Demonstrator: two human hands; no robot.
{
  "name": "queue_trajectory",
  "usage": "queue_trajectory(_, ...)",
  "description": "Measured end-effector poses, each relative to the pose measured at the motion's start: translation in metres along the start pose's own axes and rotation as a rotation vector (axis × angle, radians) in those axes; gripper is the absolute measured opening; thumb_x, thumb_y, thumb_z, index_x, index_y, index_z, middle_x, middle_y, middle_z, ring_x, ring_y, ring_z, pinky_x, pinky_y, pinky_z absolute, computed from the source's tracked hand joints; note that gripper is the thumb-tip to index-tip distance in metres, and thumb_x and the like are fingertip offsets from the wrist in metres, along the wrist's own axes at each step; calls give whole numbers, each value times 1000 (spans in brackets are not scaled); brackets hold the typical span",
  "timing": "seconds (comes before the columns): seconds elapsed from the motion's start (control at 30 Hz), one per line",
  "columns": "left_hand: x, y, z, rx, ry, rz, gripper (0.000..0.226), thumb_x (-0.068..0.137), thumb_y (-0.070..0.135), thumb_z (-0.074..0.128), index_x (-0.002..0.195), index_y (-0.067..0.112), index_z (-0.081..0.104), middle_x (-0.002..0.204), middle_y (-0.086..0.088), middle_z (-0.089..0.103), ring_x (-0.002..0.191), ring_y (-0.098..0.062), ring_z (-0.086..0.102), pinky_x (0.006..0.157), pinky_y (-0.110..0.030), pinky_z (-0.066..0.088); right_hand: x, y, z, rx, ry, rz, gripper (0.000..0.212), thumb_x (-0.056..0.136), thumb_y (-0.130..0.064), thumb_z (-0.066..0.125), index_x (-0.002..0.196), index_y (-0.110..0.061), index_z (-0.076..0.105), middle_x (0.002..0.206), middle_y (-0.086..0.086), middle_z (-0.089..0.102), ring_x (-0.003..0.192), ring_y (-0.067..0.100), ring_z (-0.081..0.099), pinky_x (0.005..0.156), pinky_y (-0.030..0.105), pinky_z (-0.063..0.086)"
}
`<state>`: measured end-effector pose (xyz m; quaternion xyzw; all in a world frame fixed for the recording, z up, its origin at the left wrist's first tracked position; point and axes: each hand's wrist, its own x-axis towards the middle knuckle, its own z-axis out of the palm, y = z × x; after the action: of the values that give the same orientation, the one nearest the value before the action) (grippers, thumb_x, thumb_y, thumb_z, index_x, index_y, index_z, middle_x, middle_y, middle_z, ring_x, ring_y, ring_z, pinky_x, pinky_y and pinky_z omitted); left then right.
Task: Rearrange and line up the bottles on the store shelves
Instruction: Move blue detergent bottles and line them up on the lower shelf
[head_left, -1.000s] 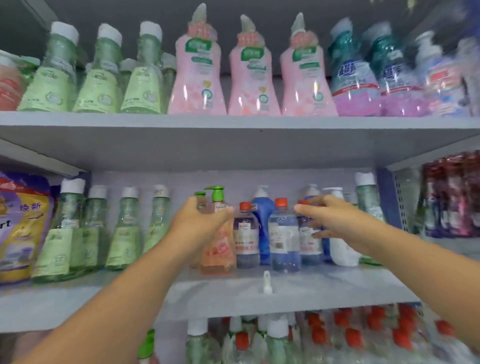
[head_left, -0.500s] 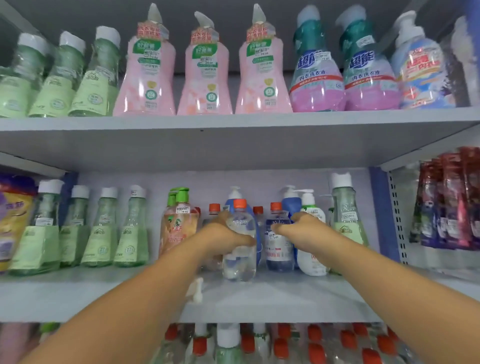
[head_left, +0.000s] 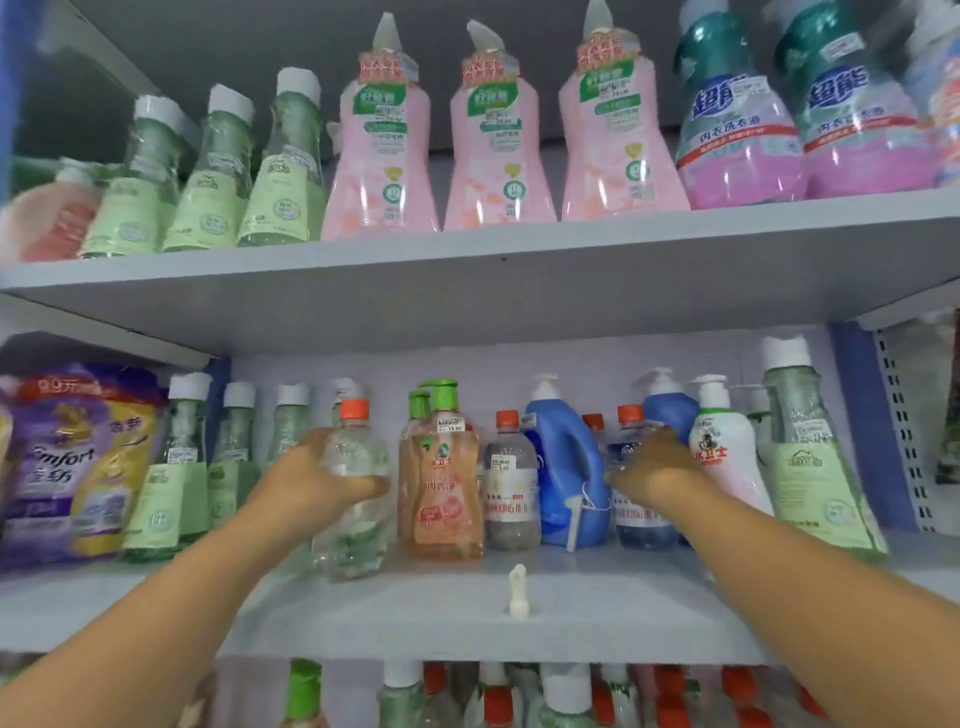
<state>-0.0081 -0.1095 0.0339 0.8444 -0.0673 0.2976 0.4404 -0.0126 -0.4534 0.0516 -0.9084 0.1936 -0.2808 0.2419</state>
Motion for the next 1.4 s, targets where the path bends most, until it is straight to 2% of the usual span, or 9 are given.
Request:
queue_trajectory(0.17, 34, -25, 10, 104, -104, -10, 106, 66, 59, 87, 154, 33, 34, 137, -7, 60, 104, -27, 66, 75, -30, 49, -19, 4, -14, 48, 11, -37, 29, 93, -35, 68, 77, -16, 52, 81, 1, 61, 79, 21, 64, 69, 29, 51)
queue_trajectory(0.3, 50, -18, 18, 298, -210, 77, 106, 73, 67, 77, 158, 30, 26, 149, -6, 52, 111, -28, 61, 78, -31, 47, -48, 8, -23, 217, 24, -98, 32, 78, -33, 79, 94, -15, 57, 83, 3, 66, 72, 18, 67, 63, 32, 59)
queue_trajectory(0.5, 57, -8, 25, 433, -298, -23, 90, 82, 71, 65, 148, 15, 40, 118, -6, 65, 68, -18, 74, 53, -27, 57, -82, -29, -14, 427, -188, -245, 42, 76, -33, 84, 107, -20, 59, 94, 0, 72, 77, 16, 73, 62, 34, 63)
queue_trajectory(0.67, 38, 12, 23, 336, 147, 179, 55, 88, 56, 69, 120, 13, 56, 110, -14, 65, 86, -32, 63, 69, -35, 48, -79, -50, 8, 323, -303, -305, 45, 83, -54, 76, 113, -26, 56, 110, -5, 70, 91, 16, 72, 80, 36, 62)
queue_trajectory(0.8, 4, 59, 41, 38, 36, 349, 32, 89, 46, 71, 104, 21, 59, 80, 3, 64, 69, -15, 62, 59, -29, 48, -64, -19, -13, 243, -37, -327, 66, 84, -59, 71, 135, -20, 54, 121, -2, 67, 95, 18, 67, 80, 33, 55)
queue_trajectory(0.97, -11, 91, 69, -69, -210, 249, 83, 73, 61, 80, 142, 30, 44, 112, 9, 64, 94, -14, 64, 66, -28, 50, -41, 50, -73, 307, 524, -226, 47, 94, -35, 69, 129, -9, 55, 109, 5, 60, 79, 15, 55, 60, 27, 42)
queue_trajectory(1.1, -22, 99, 80, -86, -289, 150, 70, 81, 47, 81, 136, 24, 44, 106, 9, 59, 78, -12, 57, 55, -21, 45, -31, 72, -62, 111, 320, -29, 58, 89, -43, 74, 125, -8, 44, 88, 1, 55, 73, 19, 54, 55, 29, 43)
queue_trajectory(1.23, -25, 88, 65, -175, -246, 148, 92, 78, 46, 84, 154, 20, 39, 135, -4, 60, 98, -20, 57, 81, -32, 49, -18, 71, -41, 199, 196, 81, 81, 81, -44, 82, 139, -12, 35, 108, 5, 59, 94, 26, 61, 73, 36, 52)
queue_trajectory(1.4, -29, 63, 32, -59, -95, 131, 43, 78, 39, 85, 113, 32, 62, 87, 10, 63, 87, -26, 63, 73, -37, 48, -18, 77, -44, 373, 200, 10, 57, 74, -39, 87, 119, -18, 57, 107, 2, 70, 79, 17, 61, 55, 25, 45)
